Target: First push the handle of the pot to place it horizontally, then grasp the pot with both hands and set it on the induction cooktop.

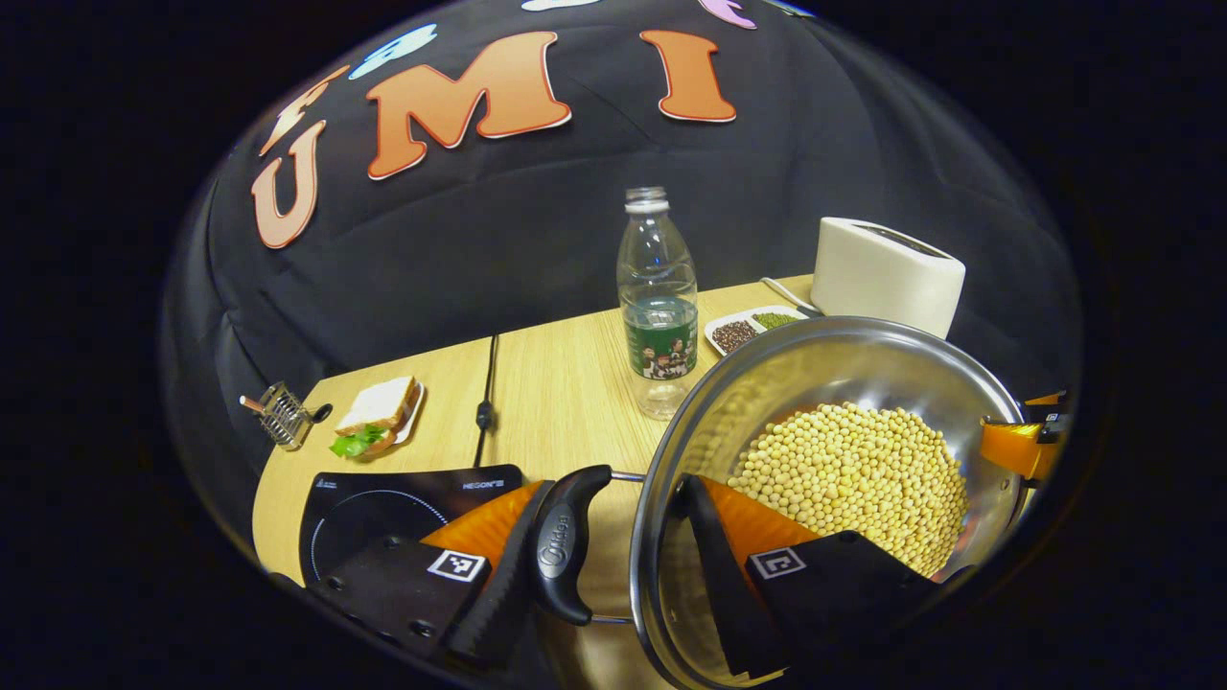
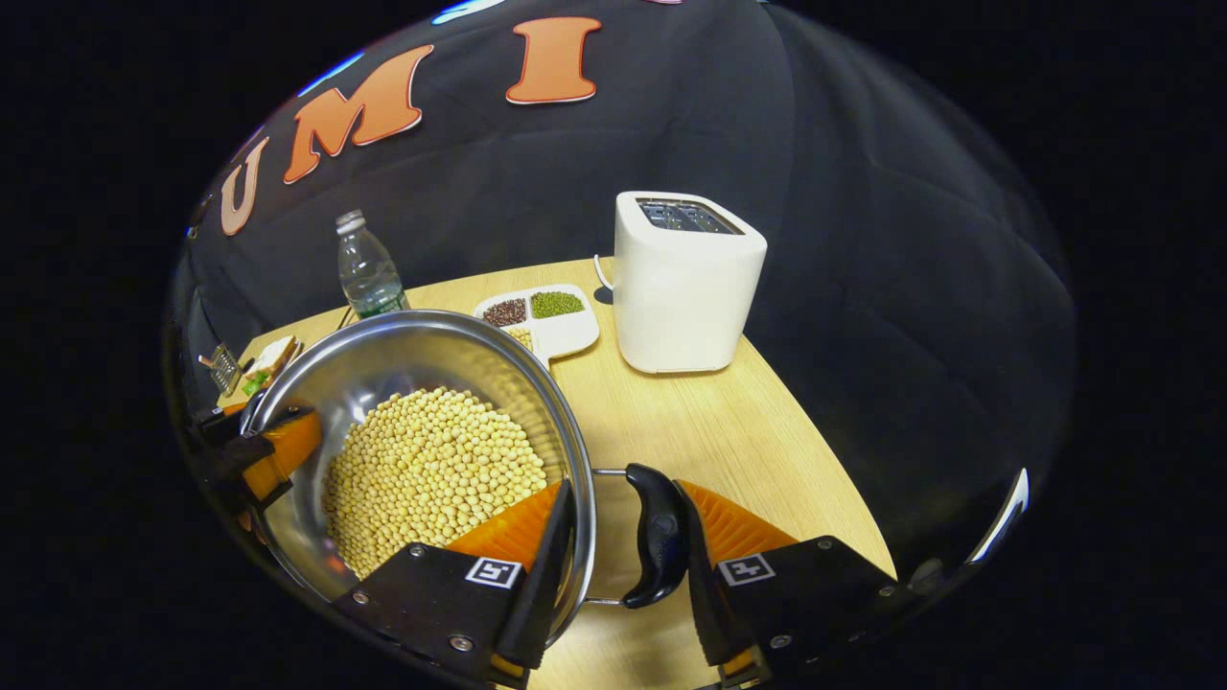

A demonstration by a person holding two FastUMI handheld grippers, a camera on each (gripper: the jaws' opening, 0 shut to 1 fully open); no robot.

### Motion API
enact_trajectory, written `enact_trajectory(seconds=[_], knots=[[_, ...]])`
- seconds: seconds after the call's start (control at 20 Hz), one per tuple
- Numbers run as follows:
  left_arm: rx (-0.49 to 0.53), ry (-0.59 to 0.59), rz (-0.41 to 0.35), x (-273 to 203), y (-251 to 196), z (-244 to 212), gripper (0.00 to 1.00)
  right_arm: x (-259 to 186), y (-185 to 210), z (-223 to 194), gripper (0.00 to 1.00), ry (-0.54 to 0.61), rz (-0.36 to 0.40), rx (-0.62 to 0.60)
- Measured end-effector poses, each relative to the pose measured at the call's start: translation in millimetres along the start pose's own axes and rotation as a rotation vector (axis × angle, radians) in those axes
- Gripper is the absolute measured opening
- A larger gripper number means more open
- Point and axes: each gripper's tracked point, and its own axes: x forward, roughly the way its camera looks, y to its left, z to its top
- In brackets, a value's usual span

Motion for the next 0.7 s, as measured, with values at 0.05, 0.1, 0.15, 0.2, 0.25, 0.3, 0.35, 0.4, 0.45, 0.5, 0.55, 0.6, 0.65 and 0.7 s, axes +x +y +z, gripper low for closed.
enact_trajectory(seconds=[0.05,0.1,0.15,0.2,0.25,0.3,0.35,0.4,0.45,0.5,0.55,0.6,0.65,0.7], knots=[[-0.002,-0.006,0.006,-6.0,5.6,2.7,0.85,-6.1,3.2,1.5,0.6,-0.006,0.006,0.0],[-0.001,-0.01,0.013,-12.5,11.4,4.9,0.85,-12.1,7.3,4.4,0.6,-0.013,0.013,-0.002],[-0.002,-0.017,0.02,-18.6,18.0,7.4,0.85,-18.1,10.8,6.1,0.6,-0.021,0.022,-0.003],[-0.003,-0.025,0.027,-24.1,24.2,8.9,0.85,-24.2,15.1,7.2,0.6,-0.026,0.029,0.0],[0.002,-0.031,0.033,-29.0,31.1,9.8,0.85,-29.8,20.7,9.2,0.6,-0.036,0.036,-0.002],[-0.001,-0.034,0.039,-34.2,37.7,10.2,0.85,-35.7,26.3,8.7,0.55,-0.037,0.042,-0.008],[-0.009,-0.032,0.046,-39.6,45.4,9.5,0.85,-40.3,32.2,9.3,0.55,-0.041,0.051,-0.013],[-0.017,-0.033,0.052,-44.3,53.1,9.2,0.85,-44.8,39.9,11.1,0.55,-0.047,0.059,-0.016],[-0.022,-0.038,0.058,-49.5,60.1,10.1,0.85,-49.8,46.1,13.4,0.6,-0.053,0.067,-0.019],[-0.026,-0.044,0.065,-56.3,66.8,11.3,0.85,-55.6,52.6,16.3,0.6,-0.06,0.074,-0.023],[-0.028,-0.051,0.072,-62.9,73.6,12.9,0.85,-61.3,58.6,17.3,0.6,-0.067,0.078,-0.028],[-0.031,-0.061,0.079,-68.9,80.4,13.8,0.85,-69.5,63.8,19.2,0.6,-0.078,0.084,-0.03],[-0.037,-0.069,0.084,-73.8,86.7,14.6,0.85,-75.8,67.7,20.8,0.6,-0.086,0.091,-0.033],[-0.043,-0.07,0.089,-80.0,93.8,13.2,0.85,-81.3,73.7,21.2,0.6,-0.09,0.098,-0.038]])
